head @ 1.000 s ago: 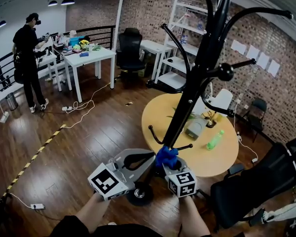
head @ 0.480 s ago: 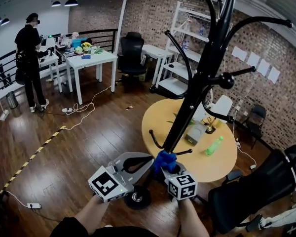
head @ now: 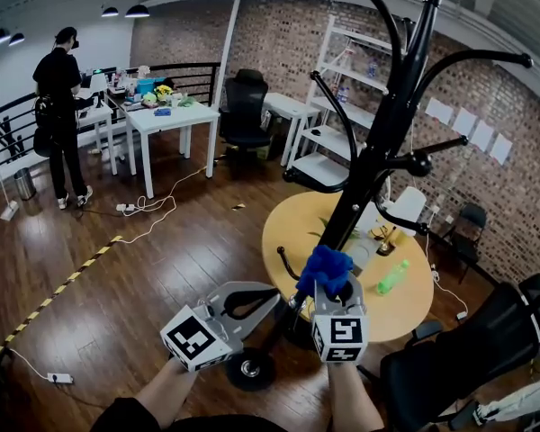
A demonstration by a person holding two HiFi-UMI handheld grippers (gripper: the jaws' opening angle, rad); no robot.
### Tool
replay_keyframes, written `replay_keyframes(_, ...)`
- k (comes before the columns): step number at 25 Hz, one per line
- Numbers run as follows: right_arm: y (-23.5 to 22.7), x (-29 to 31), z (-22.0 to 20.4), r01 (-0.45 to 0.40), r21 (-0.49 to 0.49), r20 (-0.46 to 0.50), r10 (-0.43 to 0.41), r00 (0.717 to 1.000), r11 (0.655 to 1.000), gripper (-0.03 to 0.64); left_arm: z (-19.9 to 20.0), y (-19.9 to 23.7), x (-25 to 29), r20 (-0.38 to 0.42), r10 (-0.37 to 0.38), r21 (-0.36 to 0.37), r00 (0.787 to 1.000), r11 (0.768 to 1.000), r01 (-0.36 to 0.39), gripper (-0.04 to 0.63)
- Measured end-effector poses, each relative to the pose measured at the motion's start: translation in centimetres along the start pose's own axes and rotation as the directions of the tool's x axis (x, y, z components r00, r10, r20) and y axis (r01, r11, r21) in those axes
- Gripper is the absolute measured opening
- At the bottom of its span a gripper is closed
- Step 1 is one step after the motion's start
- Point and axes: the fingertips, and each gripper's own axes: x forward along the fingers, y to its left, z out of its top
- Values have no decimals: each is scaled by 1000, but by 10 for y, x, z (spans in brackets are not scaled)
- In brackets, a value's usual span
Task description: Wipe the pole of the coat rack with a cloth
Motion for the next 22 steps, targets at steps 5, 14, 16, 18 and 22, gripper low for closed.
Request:
replay_keyframes(5, -22, 2, 89, 84, -158, 180, -55, 982, 984, 78, 8, 3, -6, 8, 5, 21, 1000, 1000, -5, 3)
replay_keyframes(14, -47, -13, 212, 212, -208, 380, -121, 917, 955, 78, 23, 5, -16, 41, 13, 31, 999, 999, -15, 3)
replay_keyframes(16, -41, -26, 237, 206, -220, 440, -91, 894, 954, 78, 24, 5, -15, 39, 13, 32, 999, 999, -15, 3)
replay_keyframes(18, -31, -48, 264, 204, -212, 507, -70, 859, 956, 78, 25, 4, -13, 44, 11, 36, 999, 999, -13, 3)
replay_keyframes(22, -18, -91, 307, 221, -231, 620, -32, 784, 948, 78, 26, 7, -9, 44, 11, 36, 999, 999, -13, 3)
